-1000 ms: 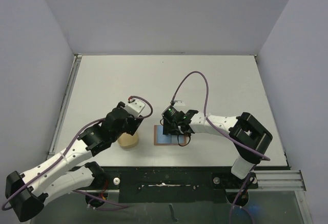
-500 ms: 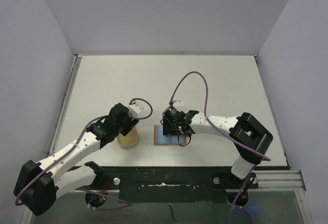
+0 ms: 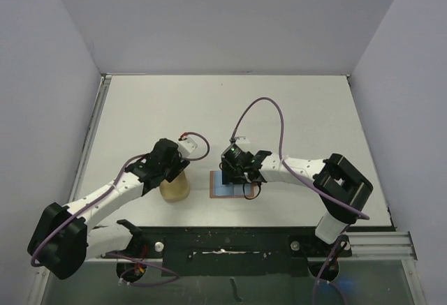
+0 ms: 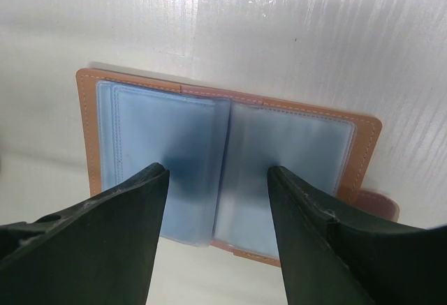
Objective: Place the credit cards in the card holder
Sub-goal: Pick up the credit card from the storage box.
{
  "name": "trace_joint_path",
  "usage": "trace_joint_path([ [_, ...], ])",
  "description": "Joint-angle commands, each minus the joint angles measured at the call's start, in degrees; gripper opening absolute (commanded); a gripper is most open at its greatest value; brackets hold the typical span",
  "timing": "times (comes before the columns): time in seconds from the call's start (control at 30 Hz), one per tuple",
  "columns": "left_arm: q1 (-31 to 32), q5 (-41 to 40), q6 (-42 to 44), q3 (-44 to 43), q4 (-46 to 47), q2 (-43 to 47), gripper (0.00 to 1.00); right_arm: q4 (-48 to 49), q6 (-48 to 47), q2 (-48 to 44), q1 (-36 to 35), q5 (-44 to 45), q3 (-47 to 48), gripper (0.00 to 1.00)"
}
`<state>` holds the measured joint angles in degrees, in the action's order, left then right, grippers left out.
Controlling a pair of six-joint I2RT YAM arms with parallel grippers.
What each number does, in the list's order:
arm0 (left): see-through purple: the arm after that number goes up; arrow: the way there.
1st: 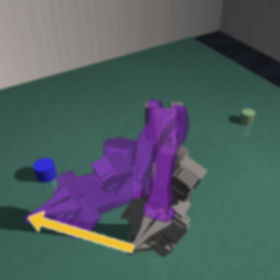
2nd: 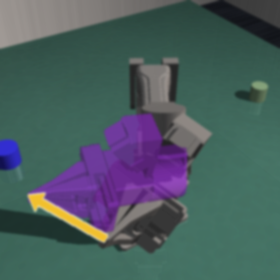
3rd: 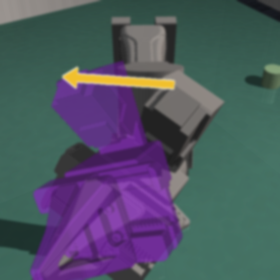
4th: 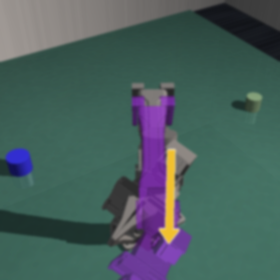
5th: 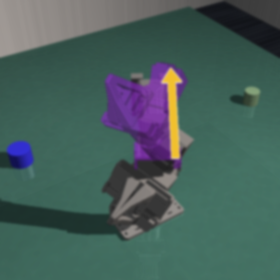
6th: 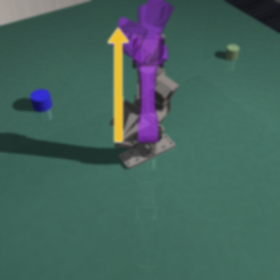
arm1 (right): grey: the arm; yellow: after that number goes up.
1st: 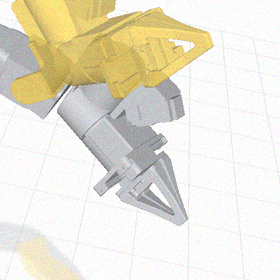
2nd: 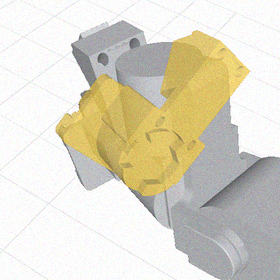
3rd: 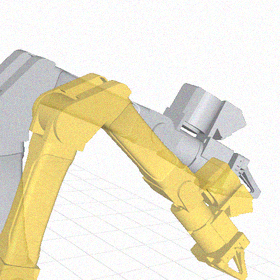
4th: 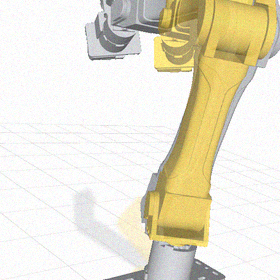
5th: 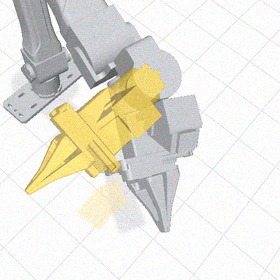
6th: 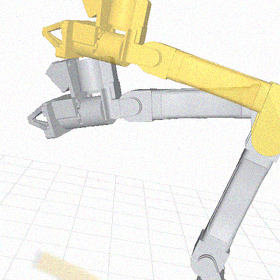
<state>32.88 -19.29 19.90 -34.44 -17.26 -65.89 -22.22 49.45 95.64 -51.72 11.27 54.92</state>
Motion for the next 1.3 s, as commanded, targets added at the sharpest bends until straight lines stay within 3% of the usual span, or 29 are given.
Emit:
trace_joint_path([
  [0.0, -0.3, -1.1, 1.1, -0.8, 6.2, -0.3, 0.62, 2.7, -0.5, -1.9, 0.6, -1.0, -1.6, 0.6],
  [0.67, -0.3, 0.7, 1.8, 0.4, 8.1, -2.2, 0.6, 4.3, 0.6, -3.6, 0.8, -2.4, -3.5, 0.59],
  [1.27, -0.4, -4.1, 3.0, -0.9, 8.6, -1.6, 0.39, 4.2, 0.6, -3.8, 0.8, -2.9, -3.6, 0.59],
])
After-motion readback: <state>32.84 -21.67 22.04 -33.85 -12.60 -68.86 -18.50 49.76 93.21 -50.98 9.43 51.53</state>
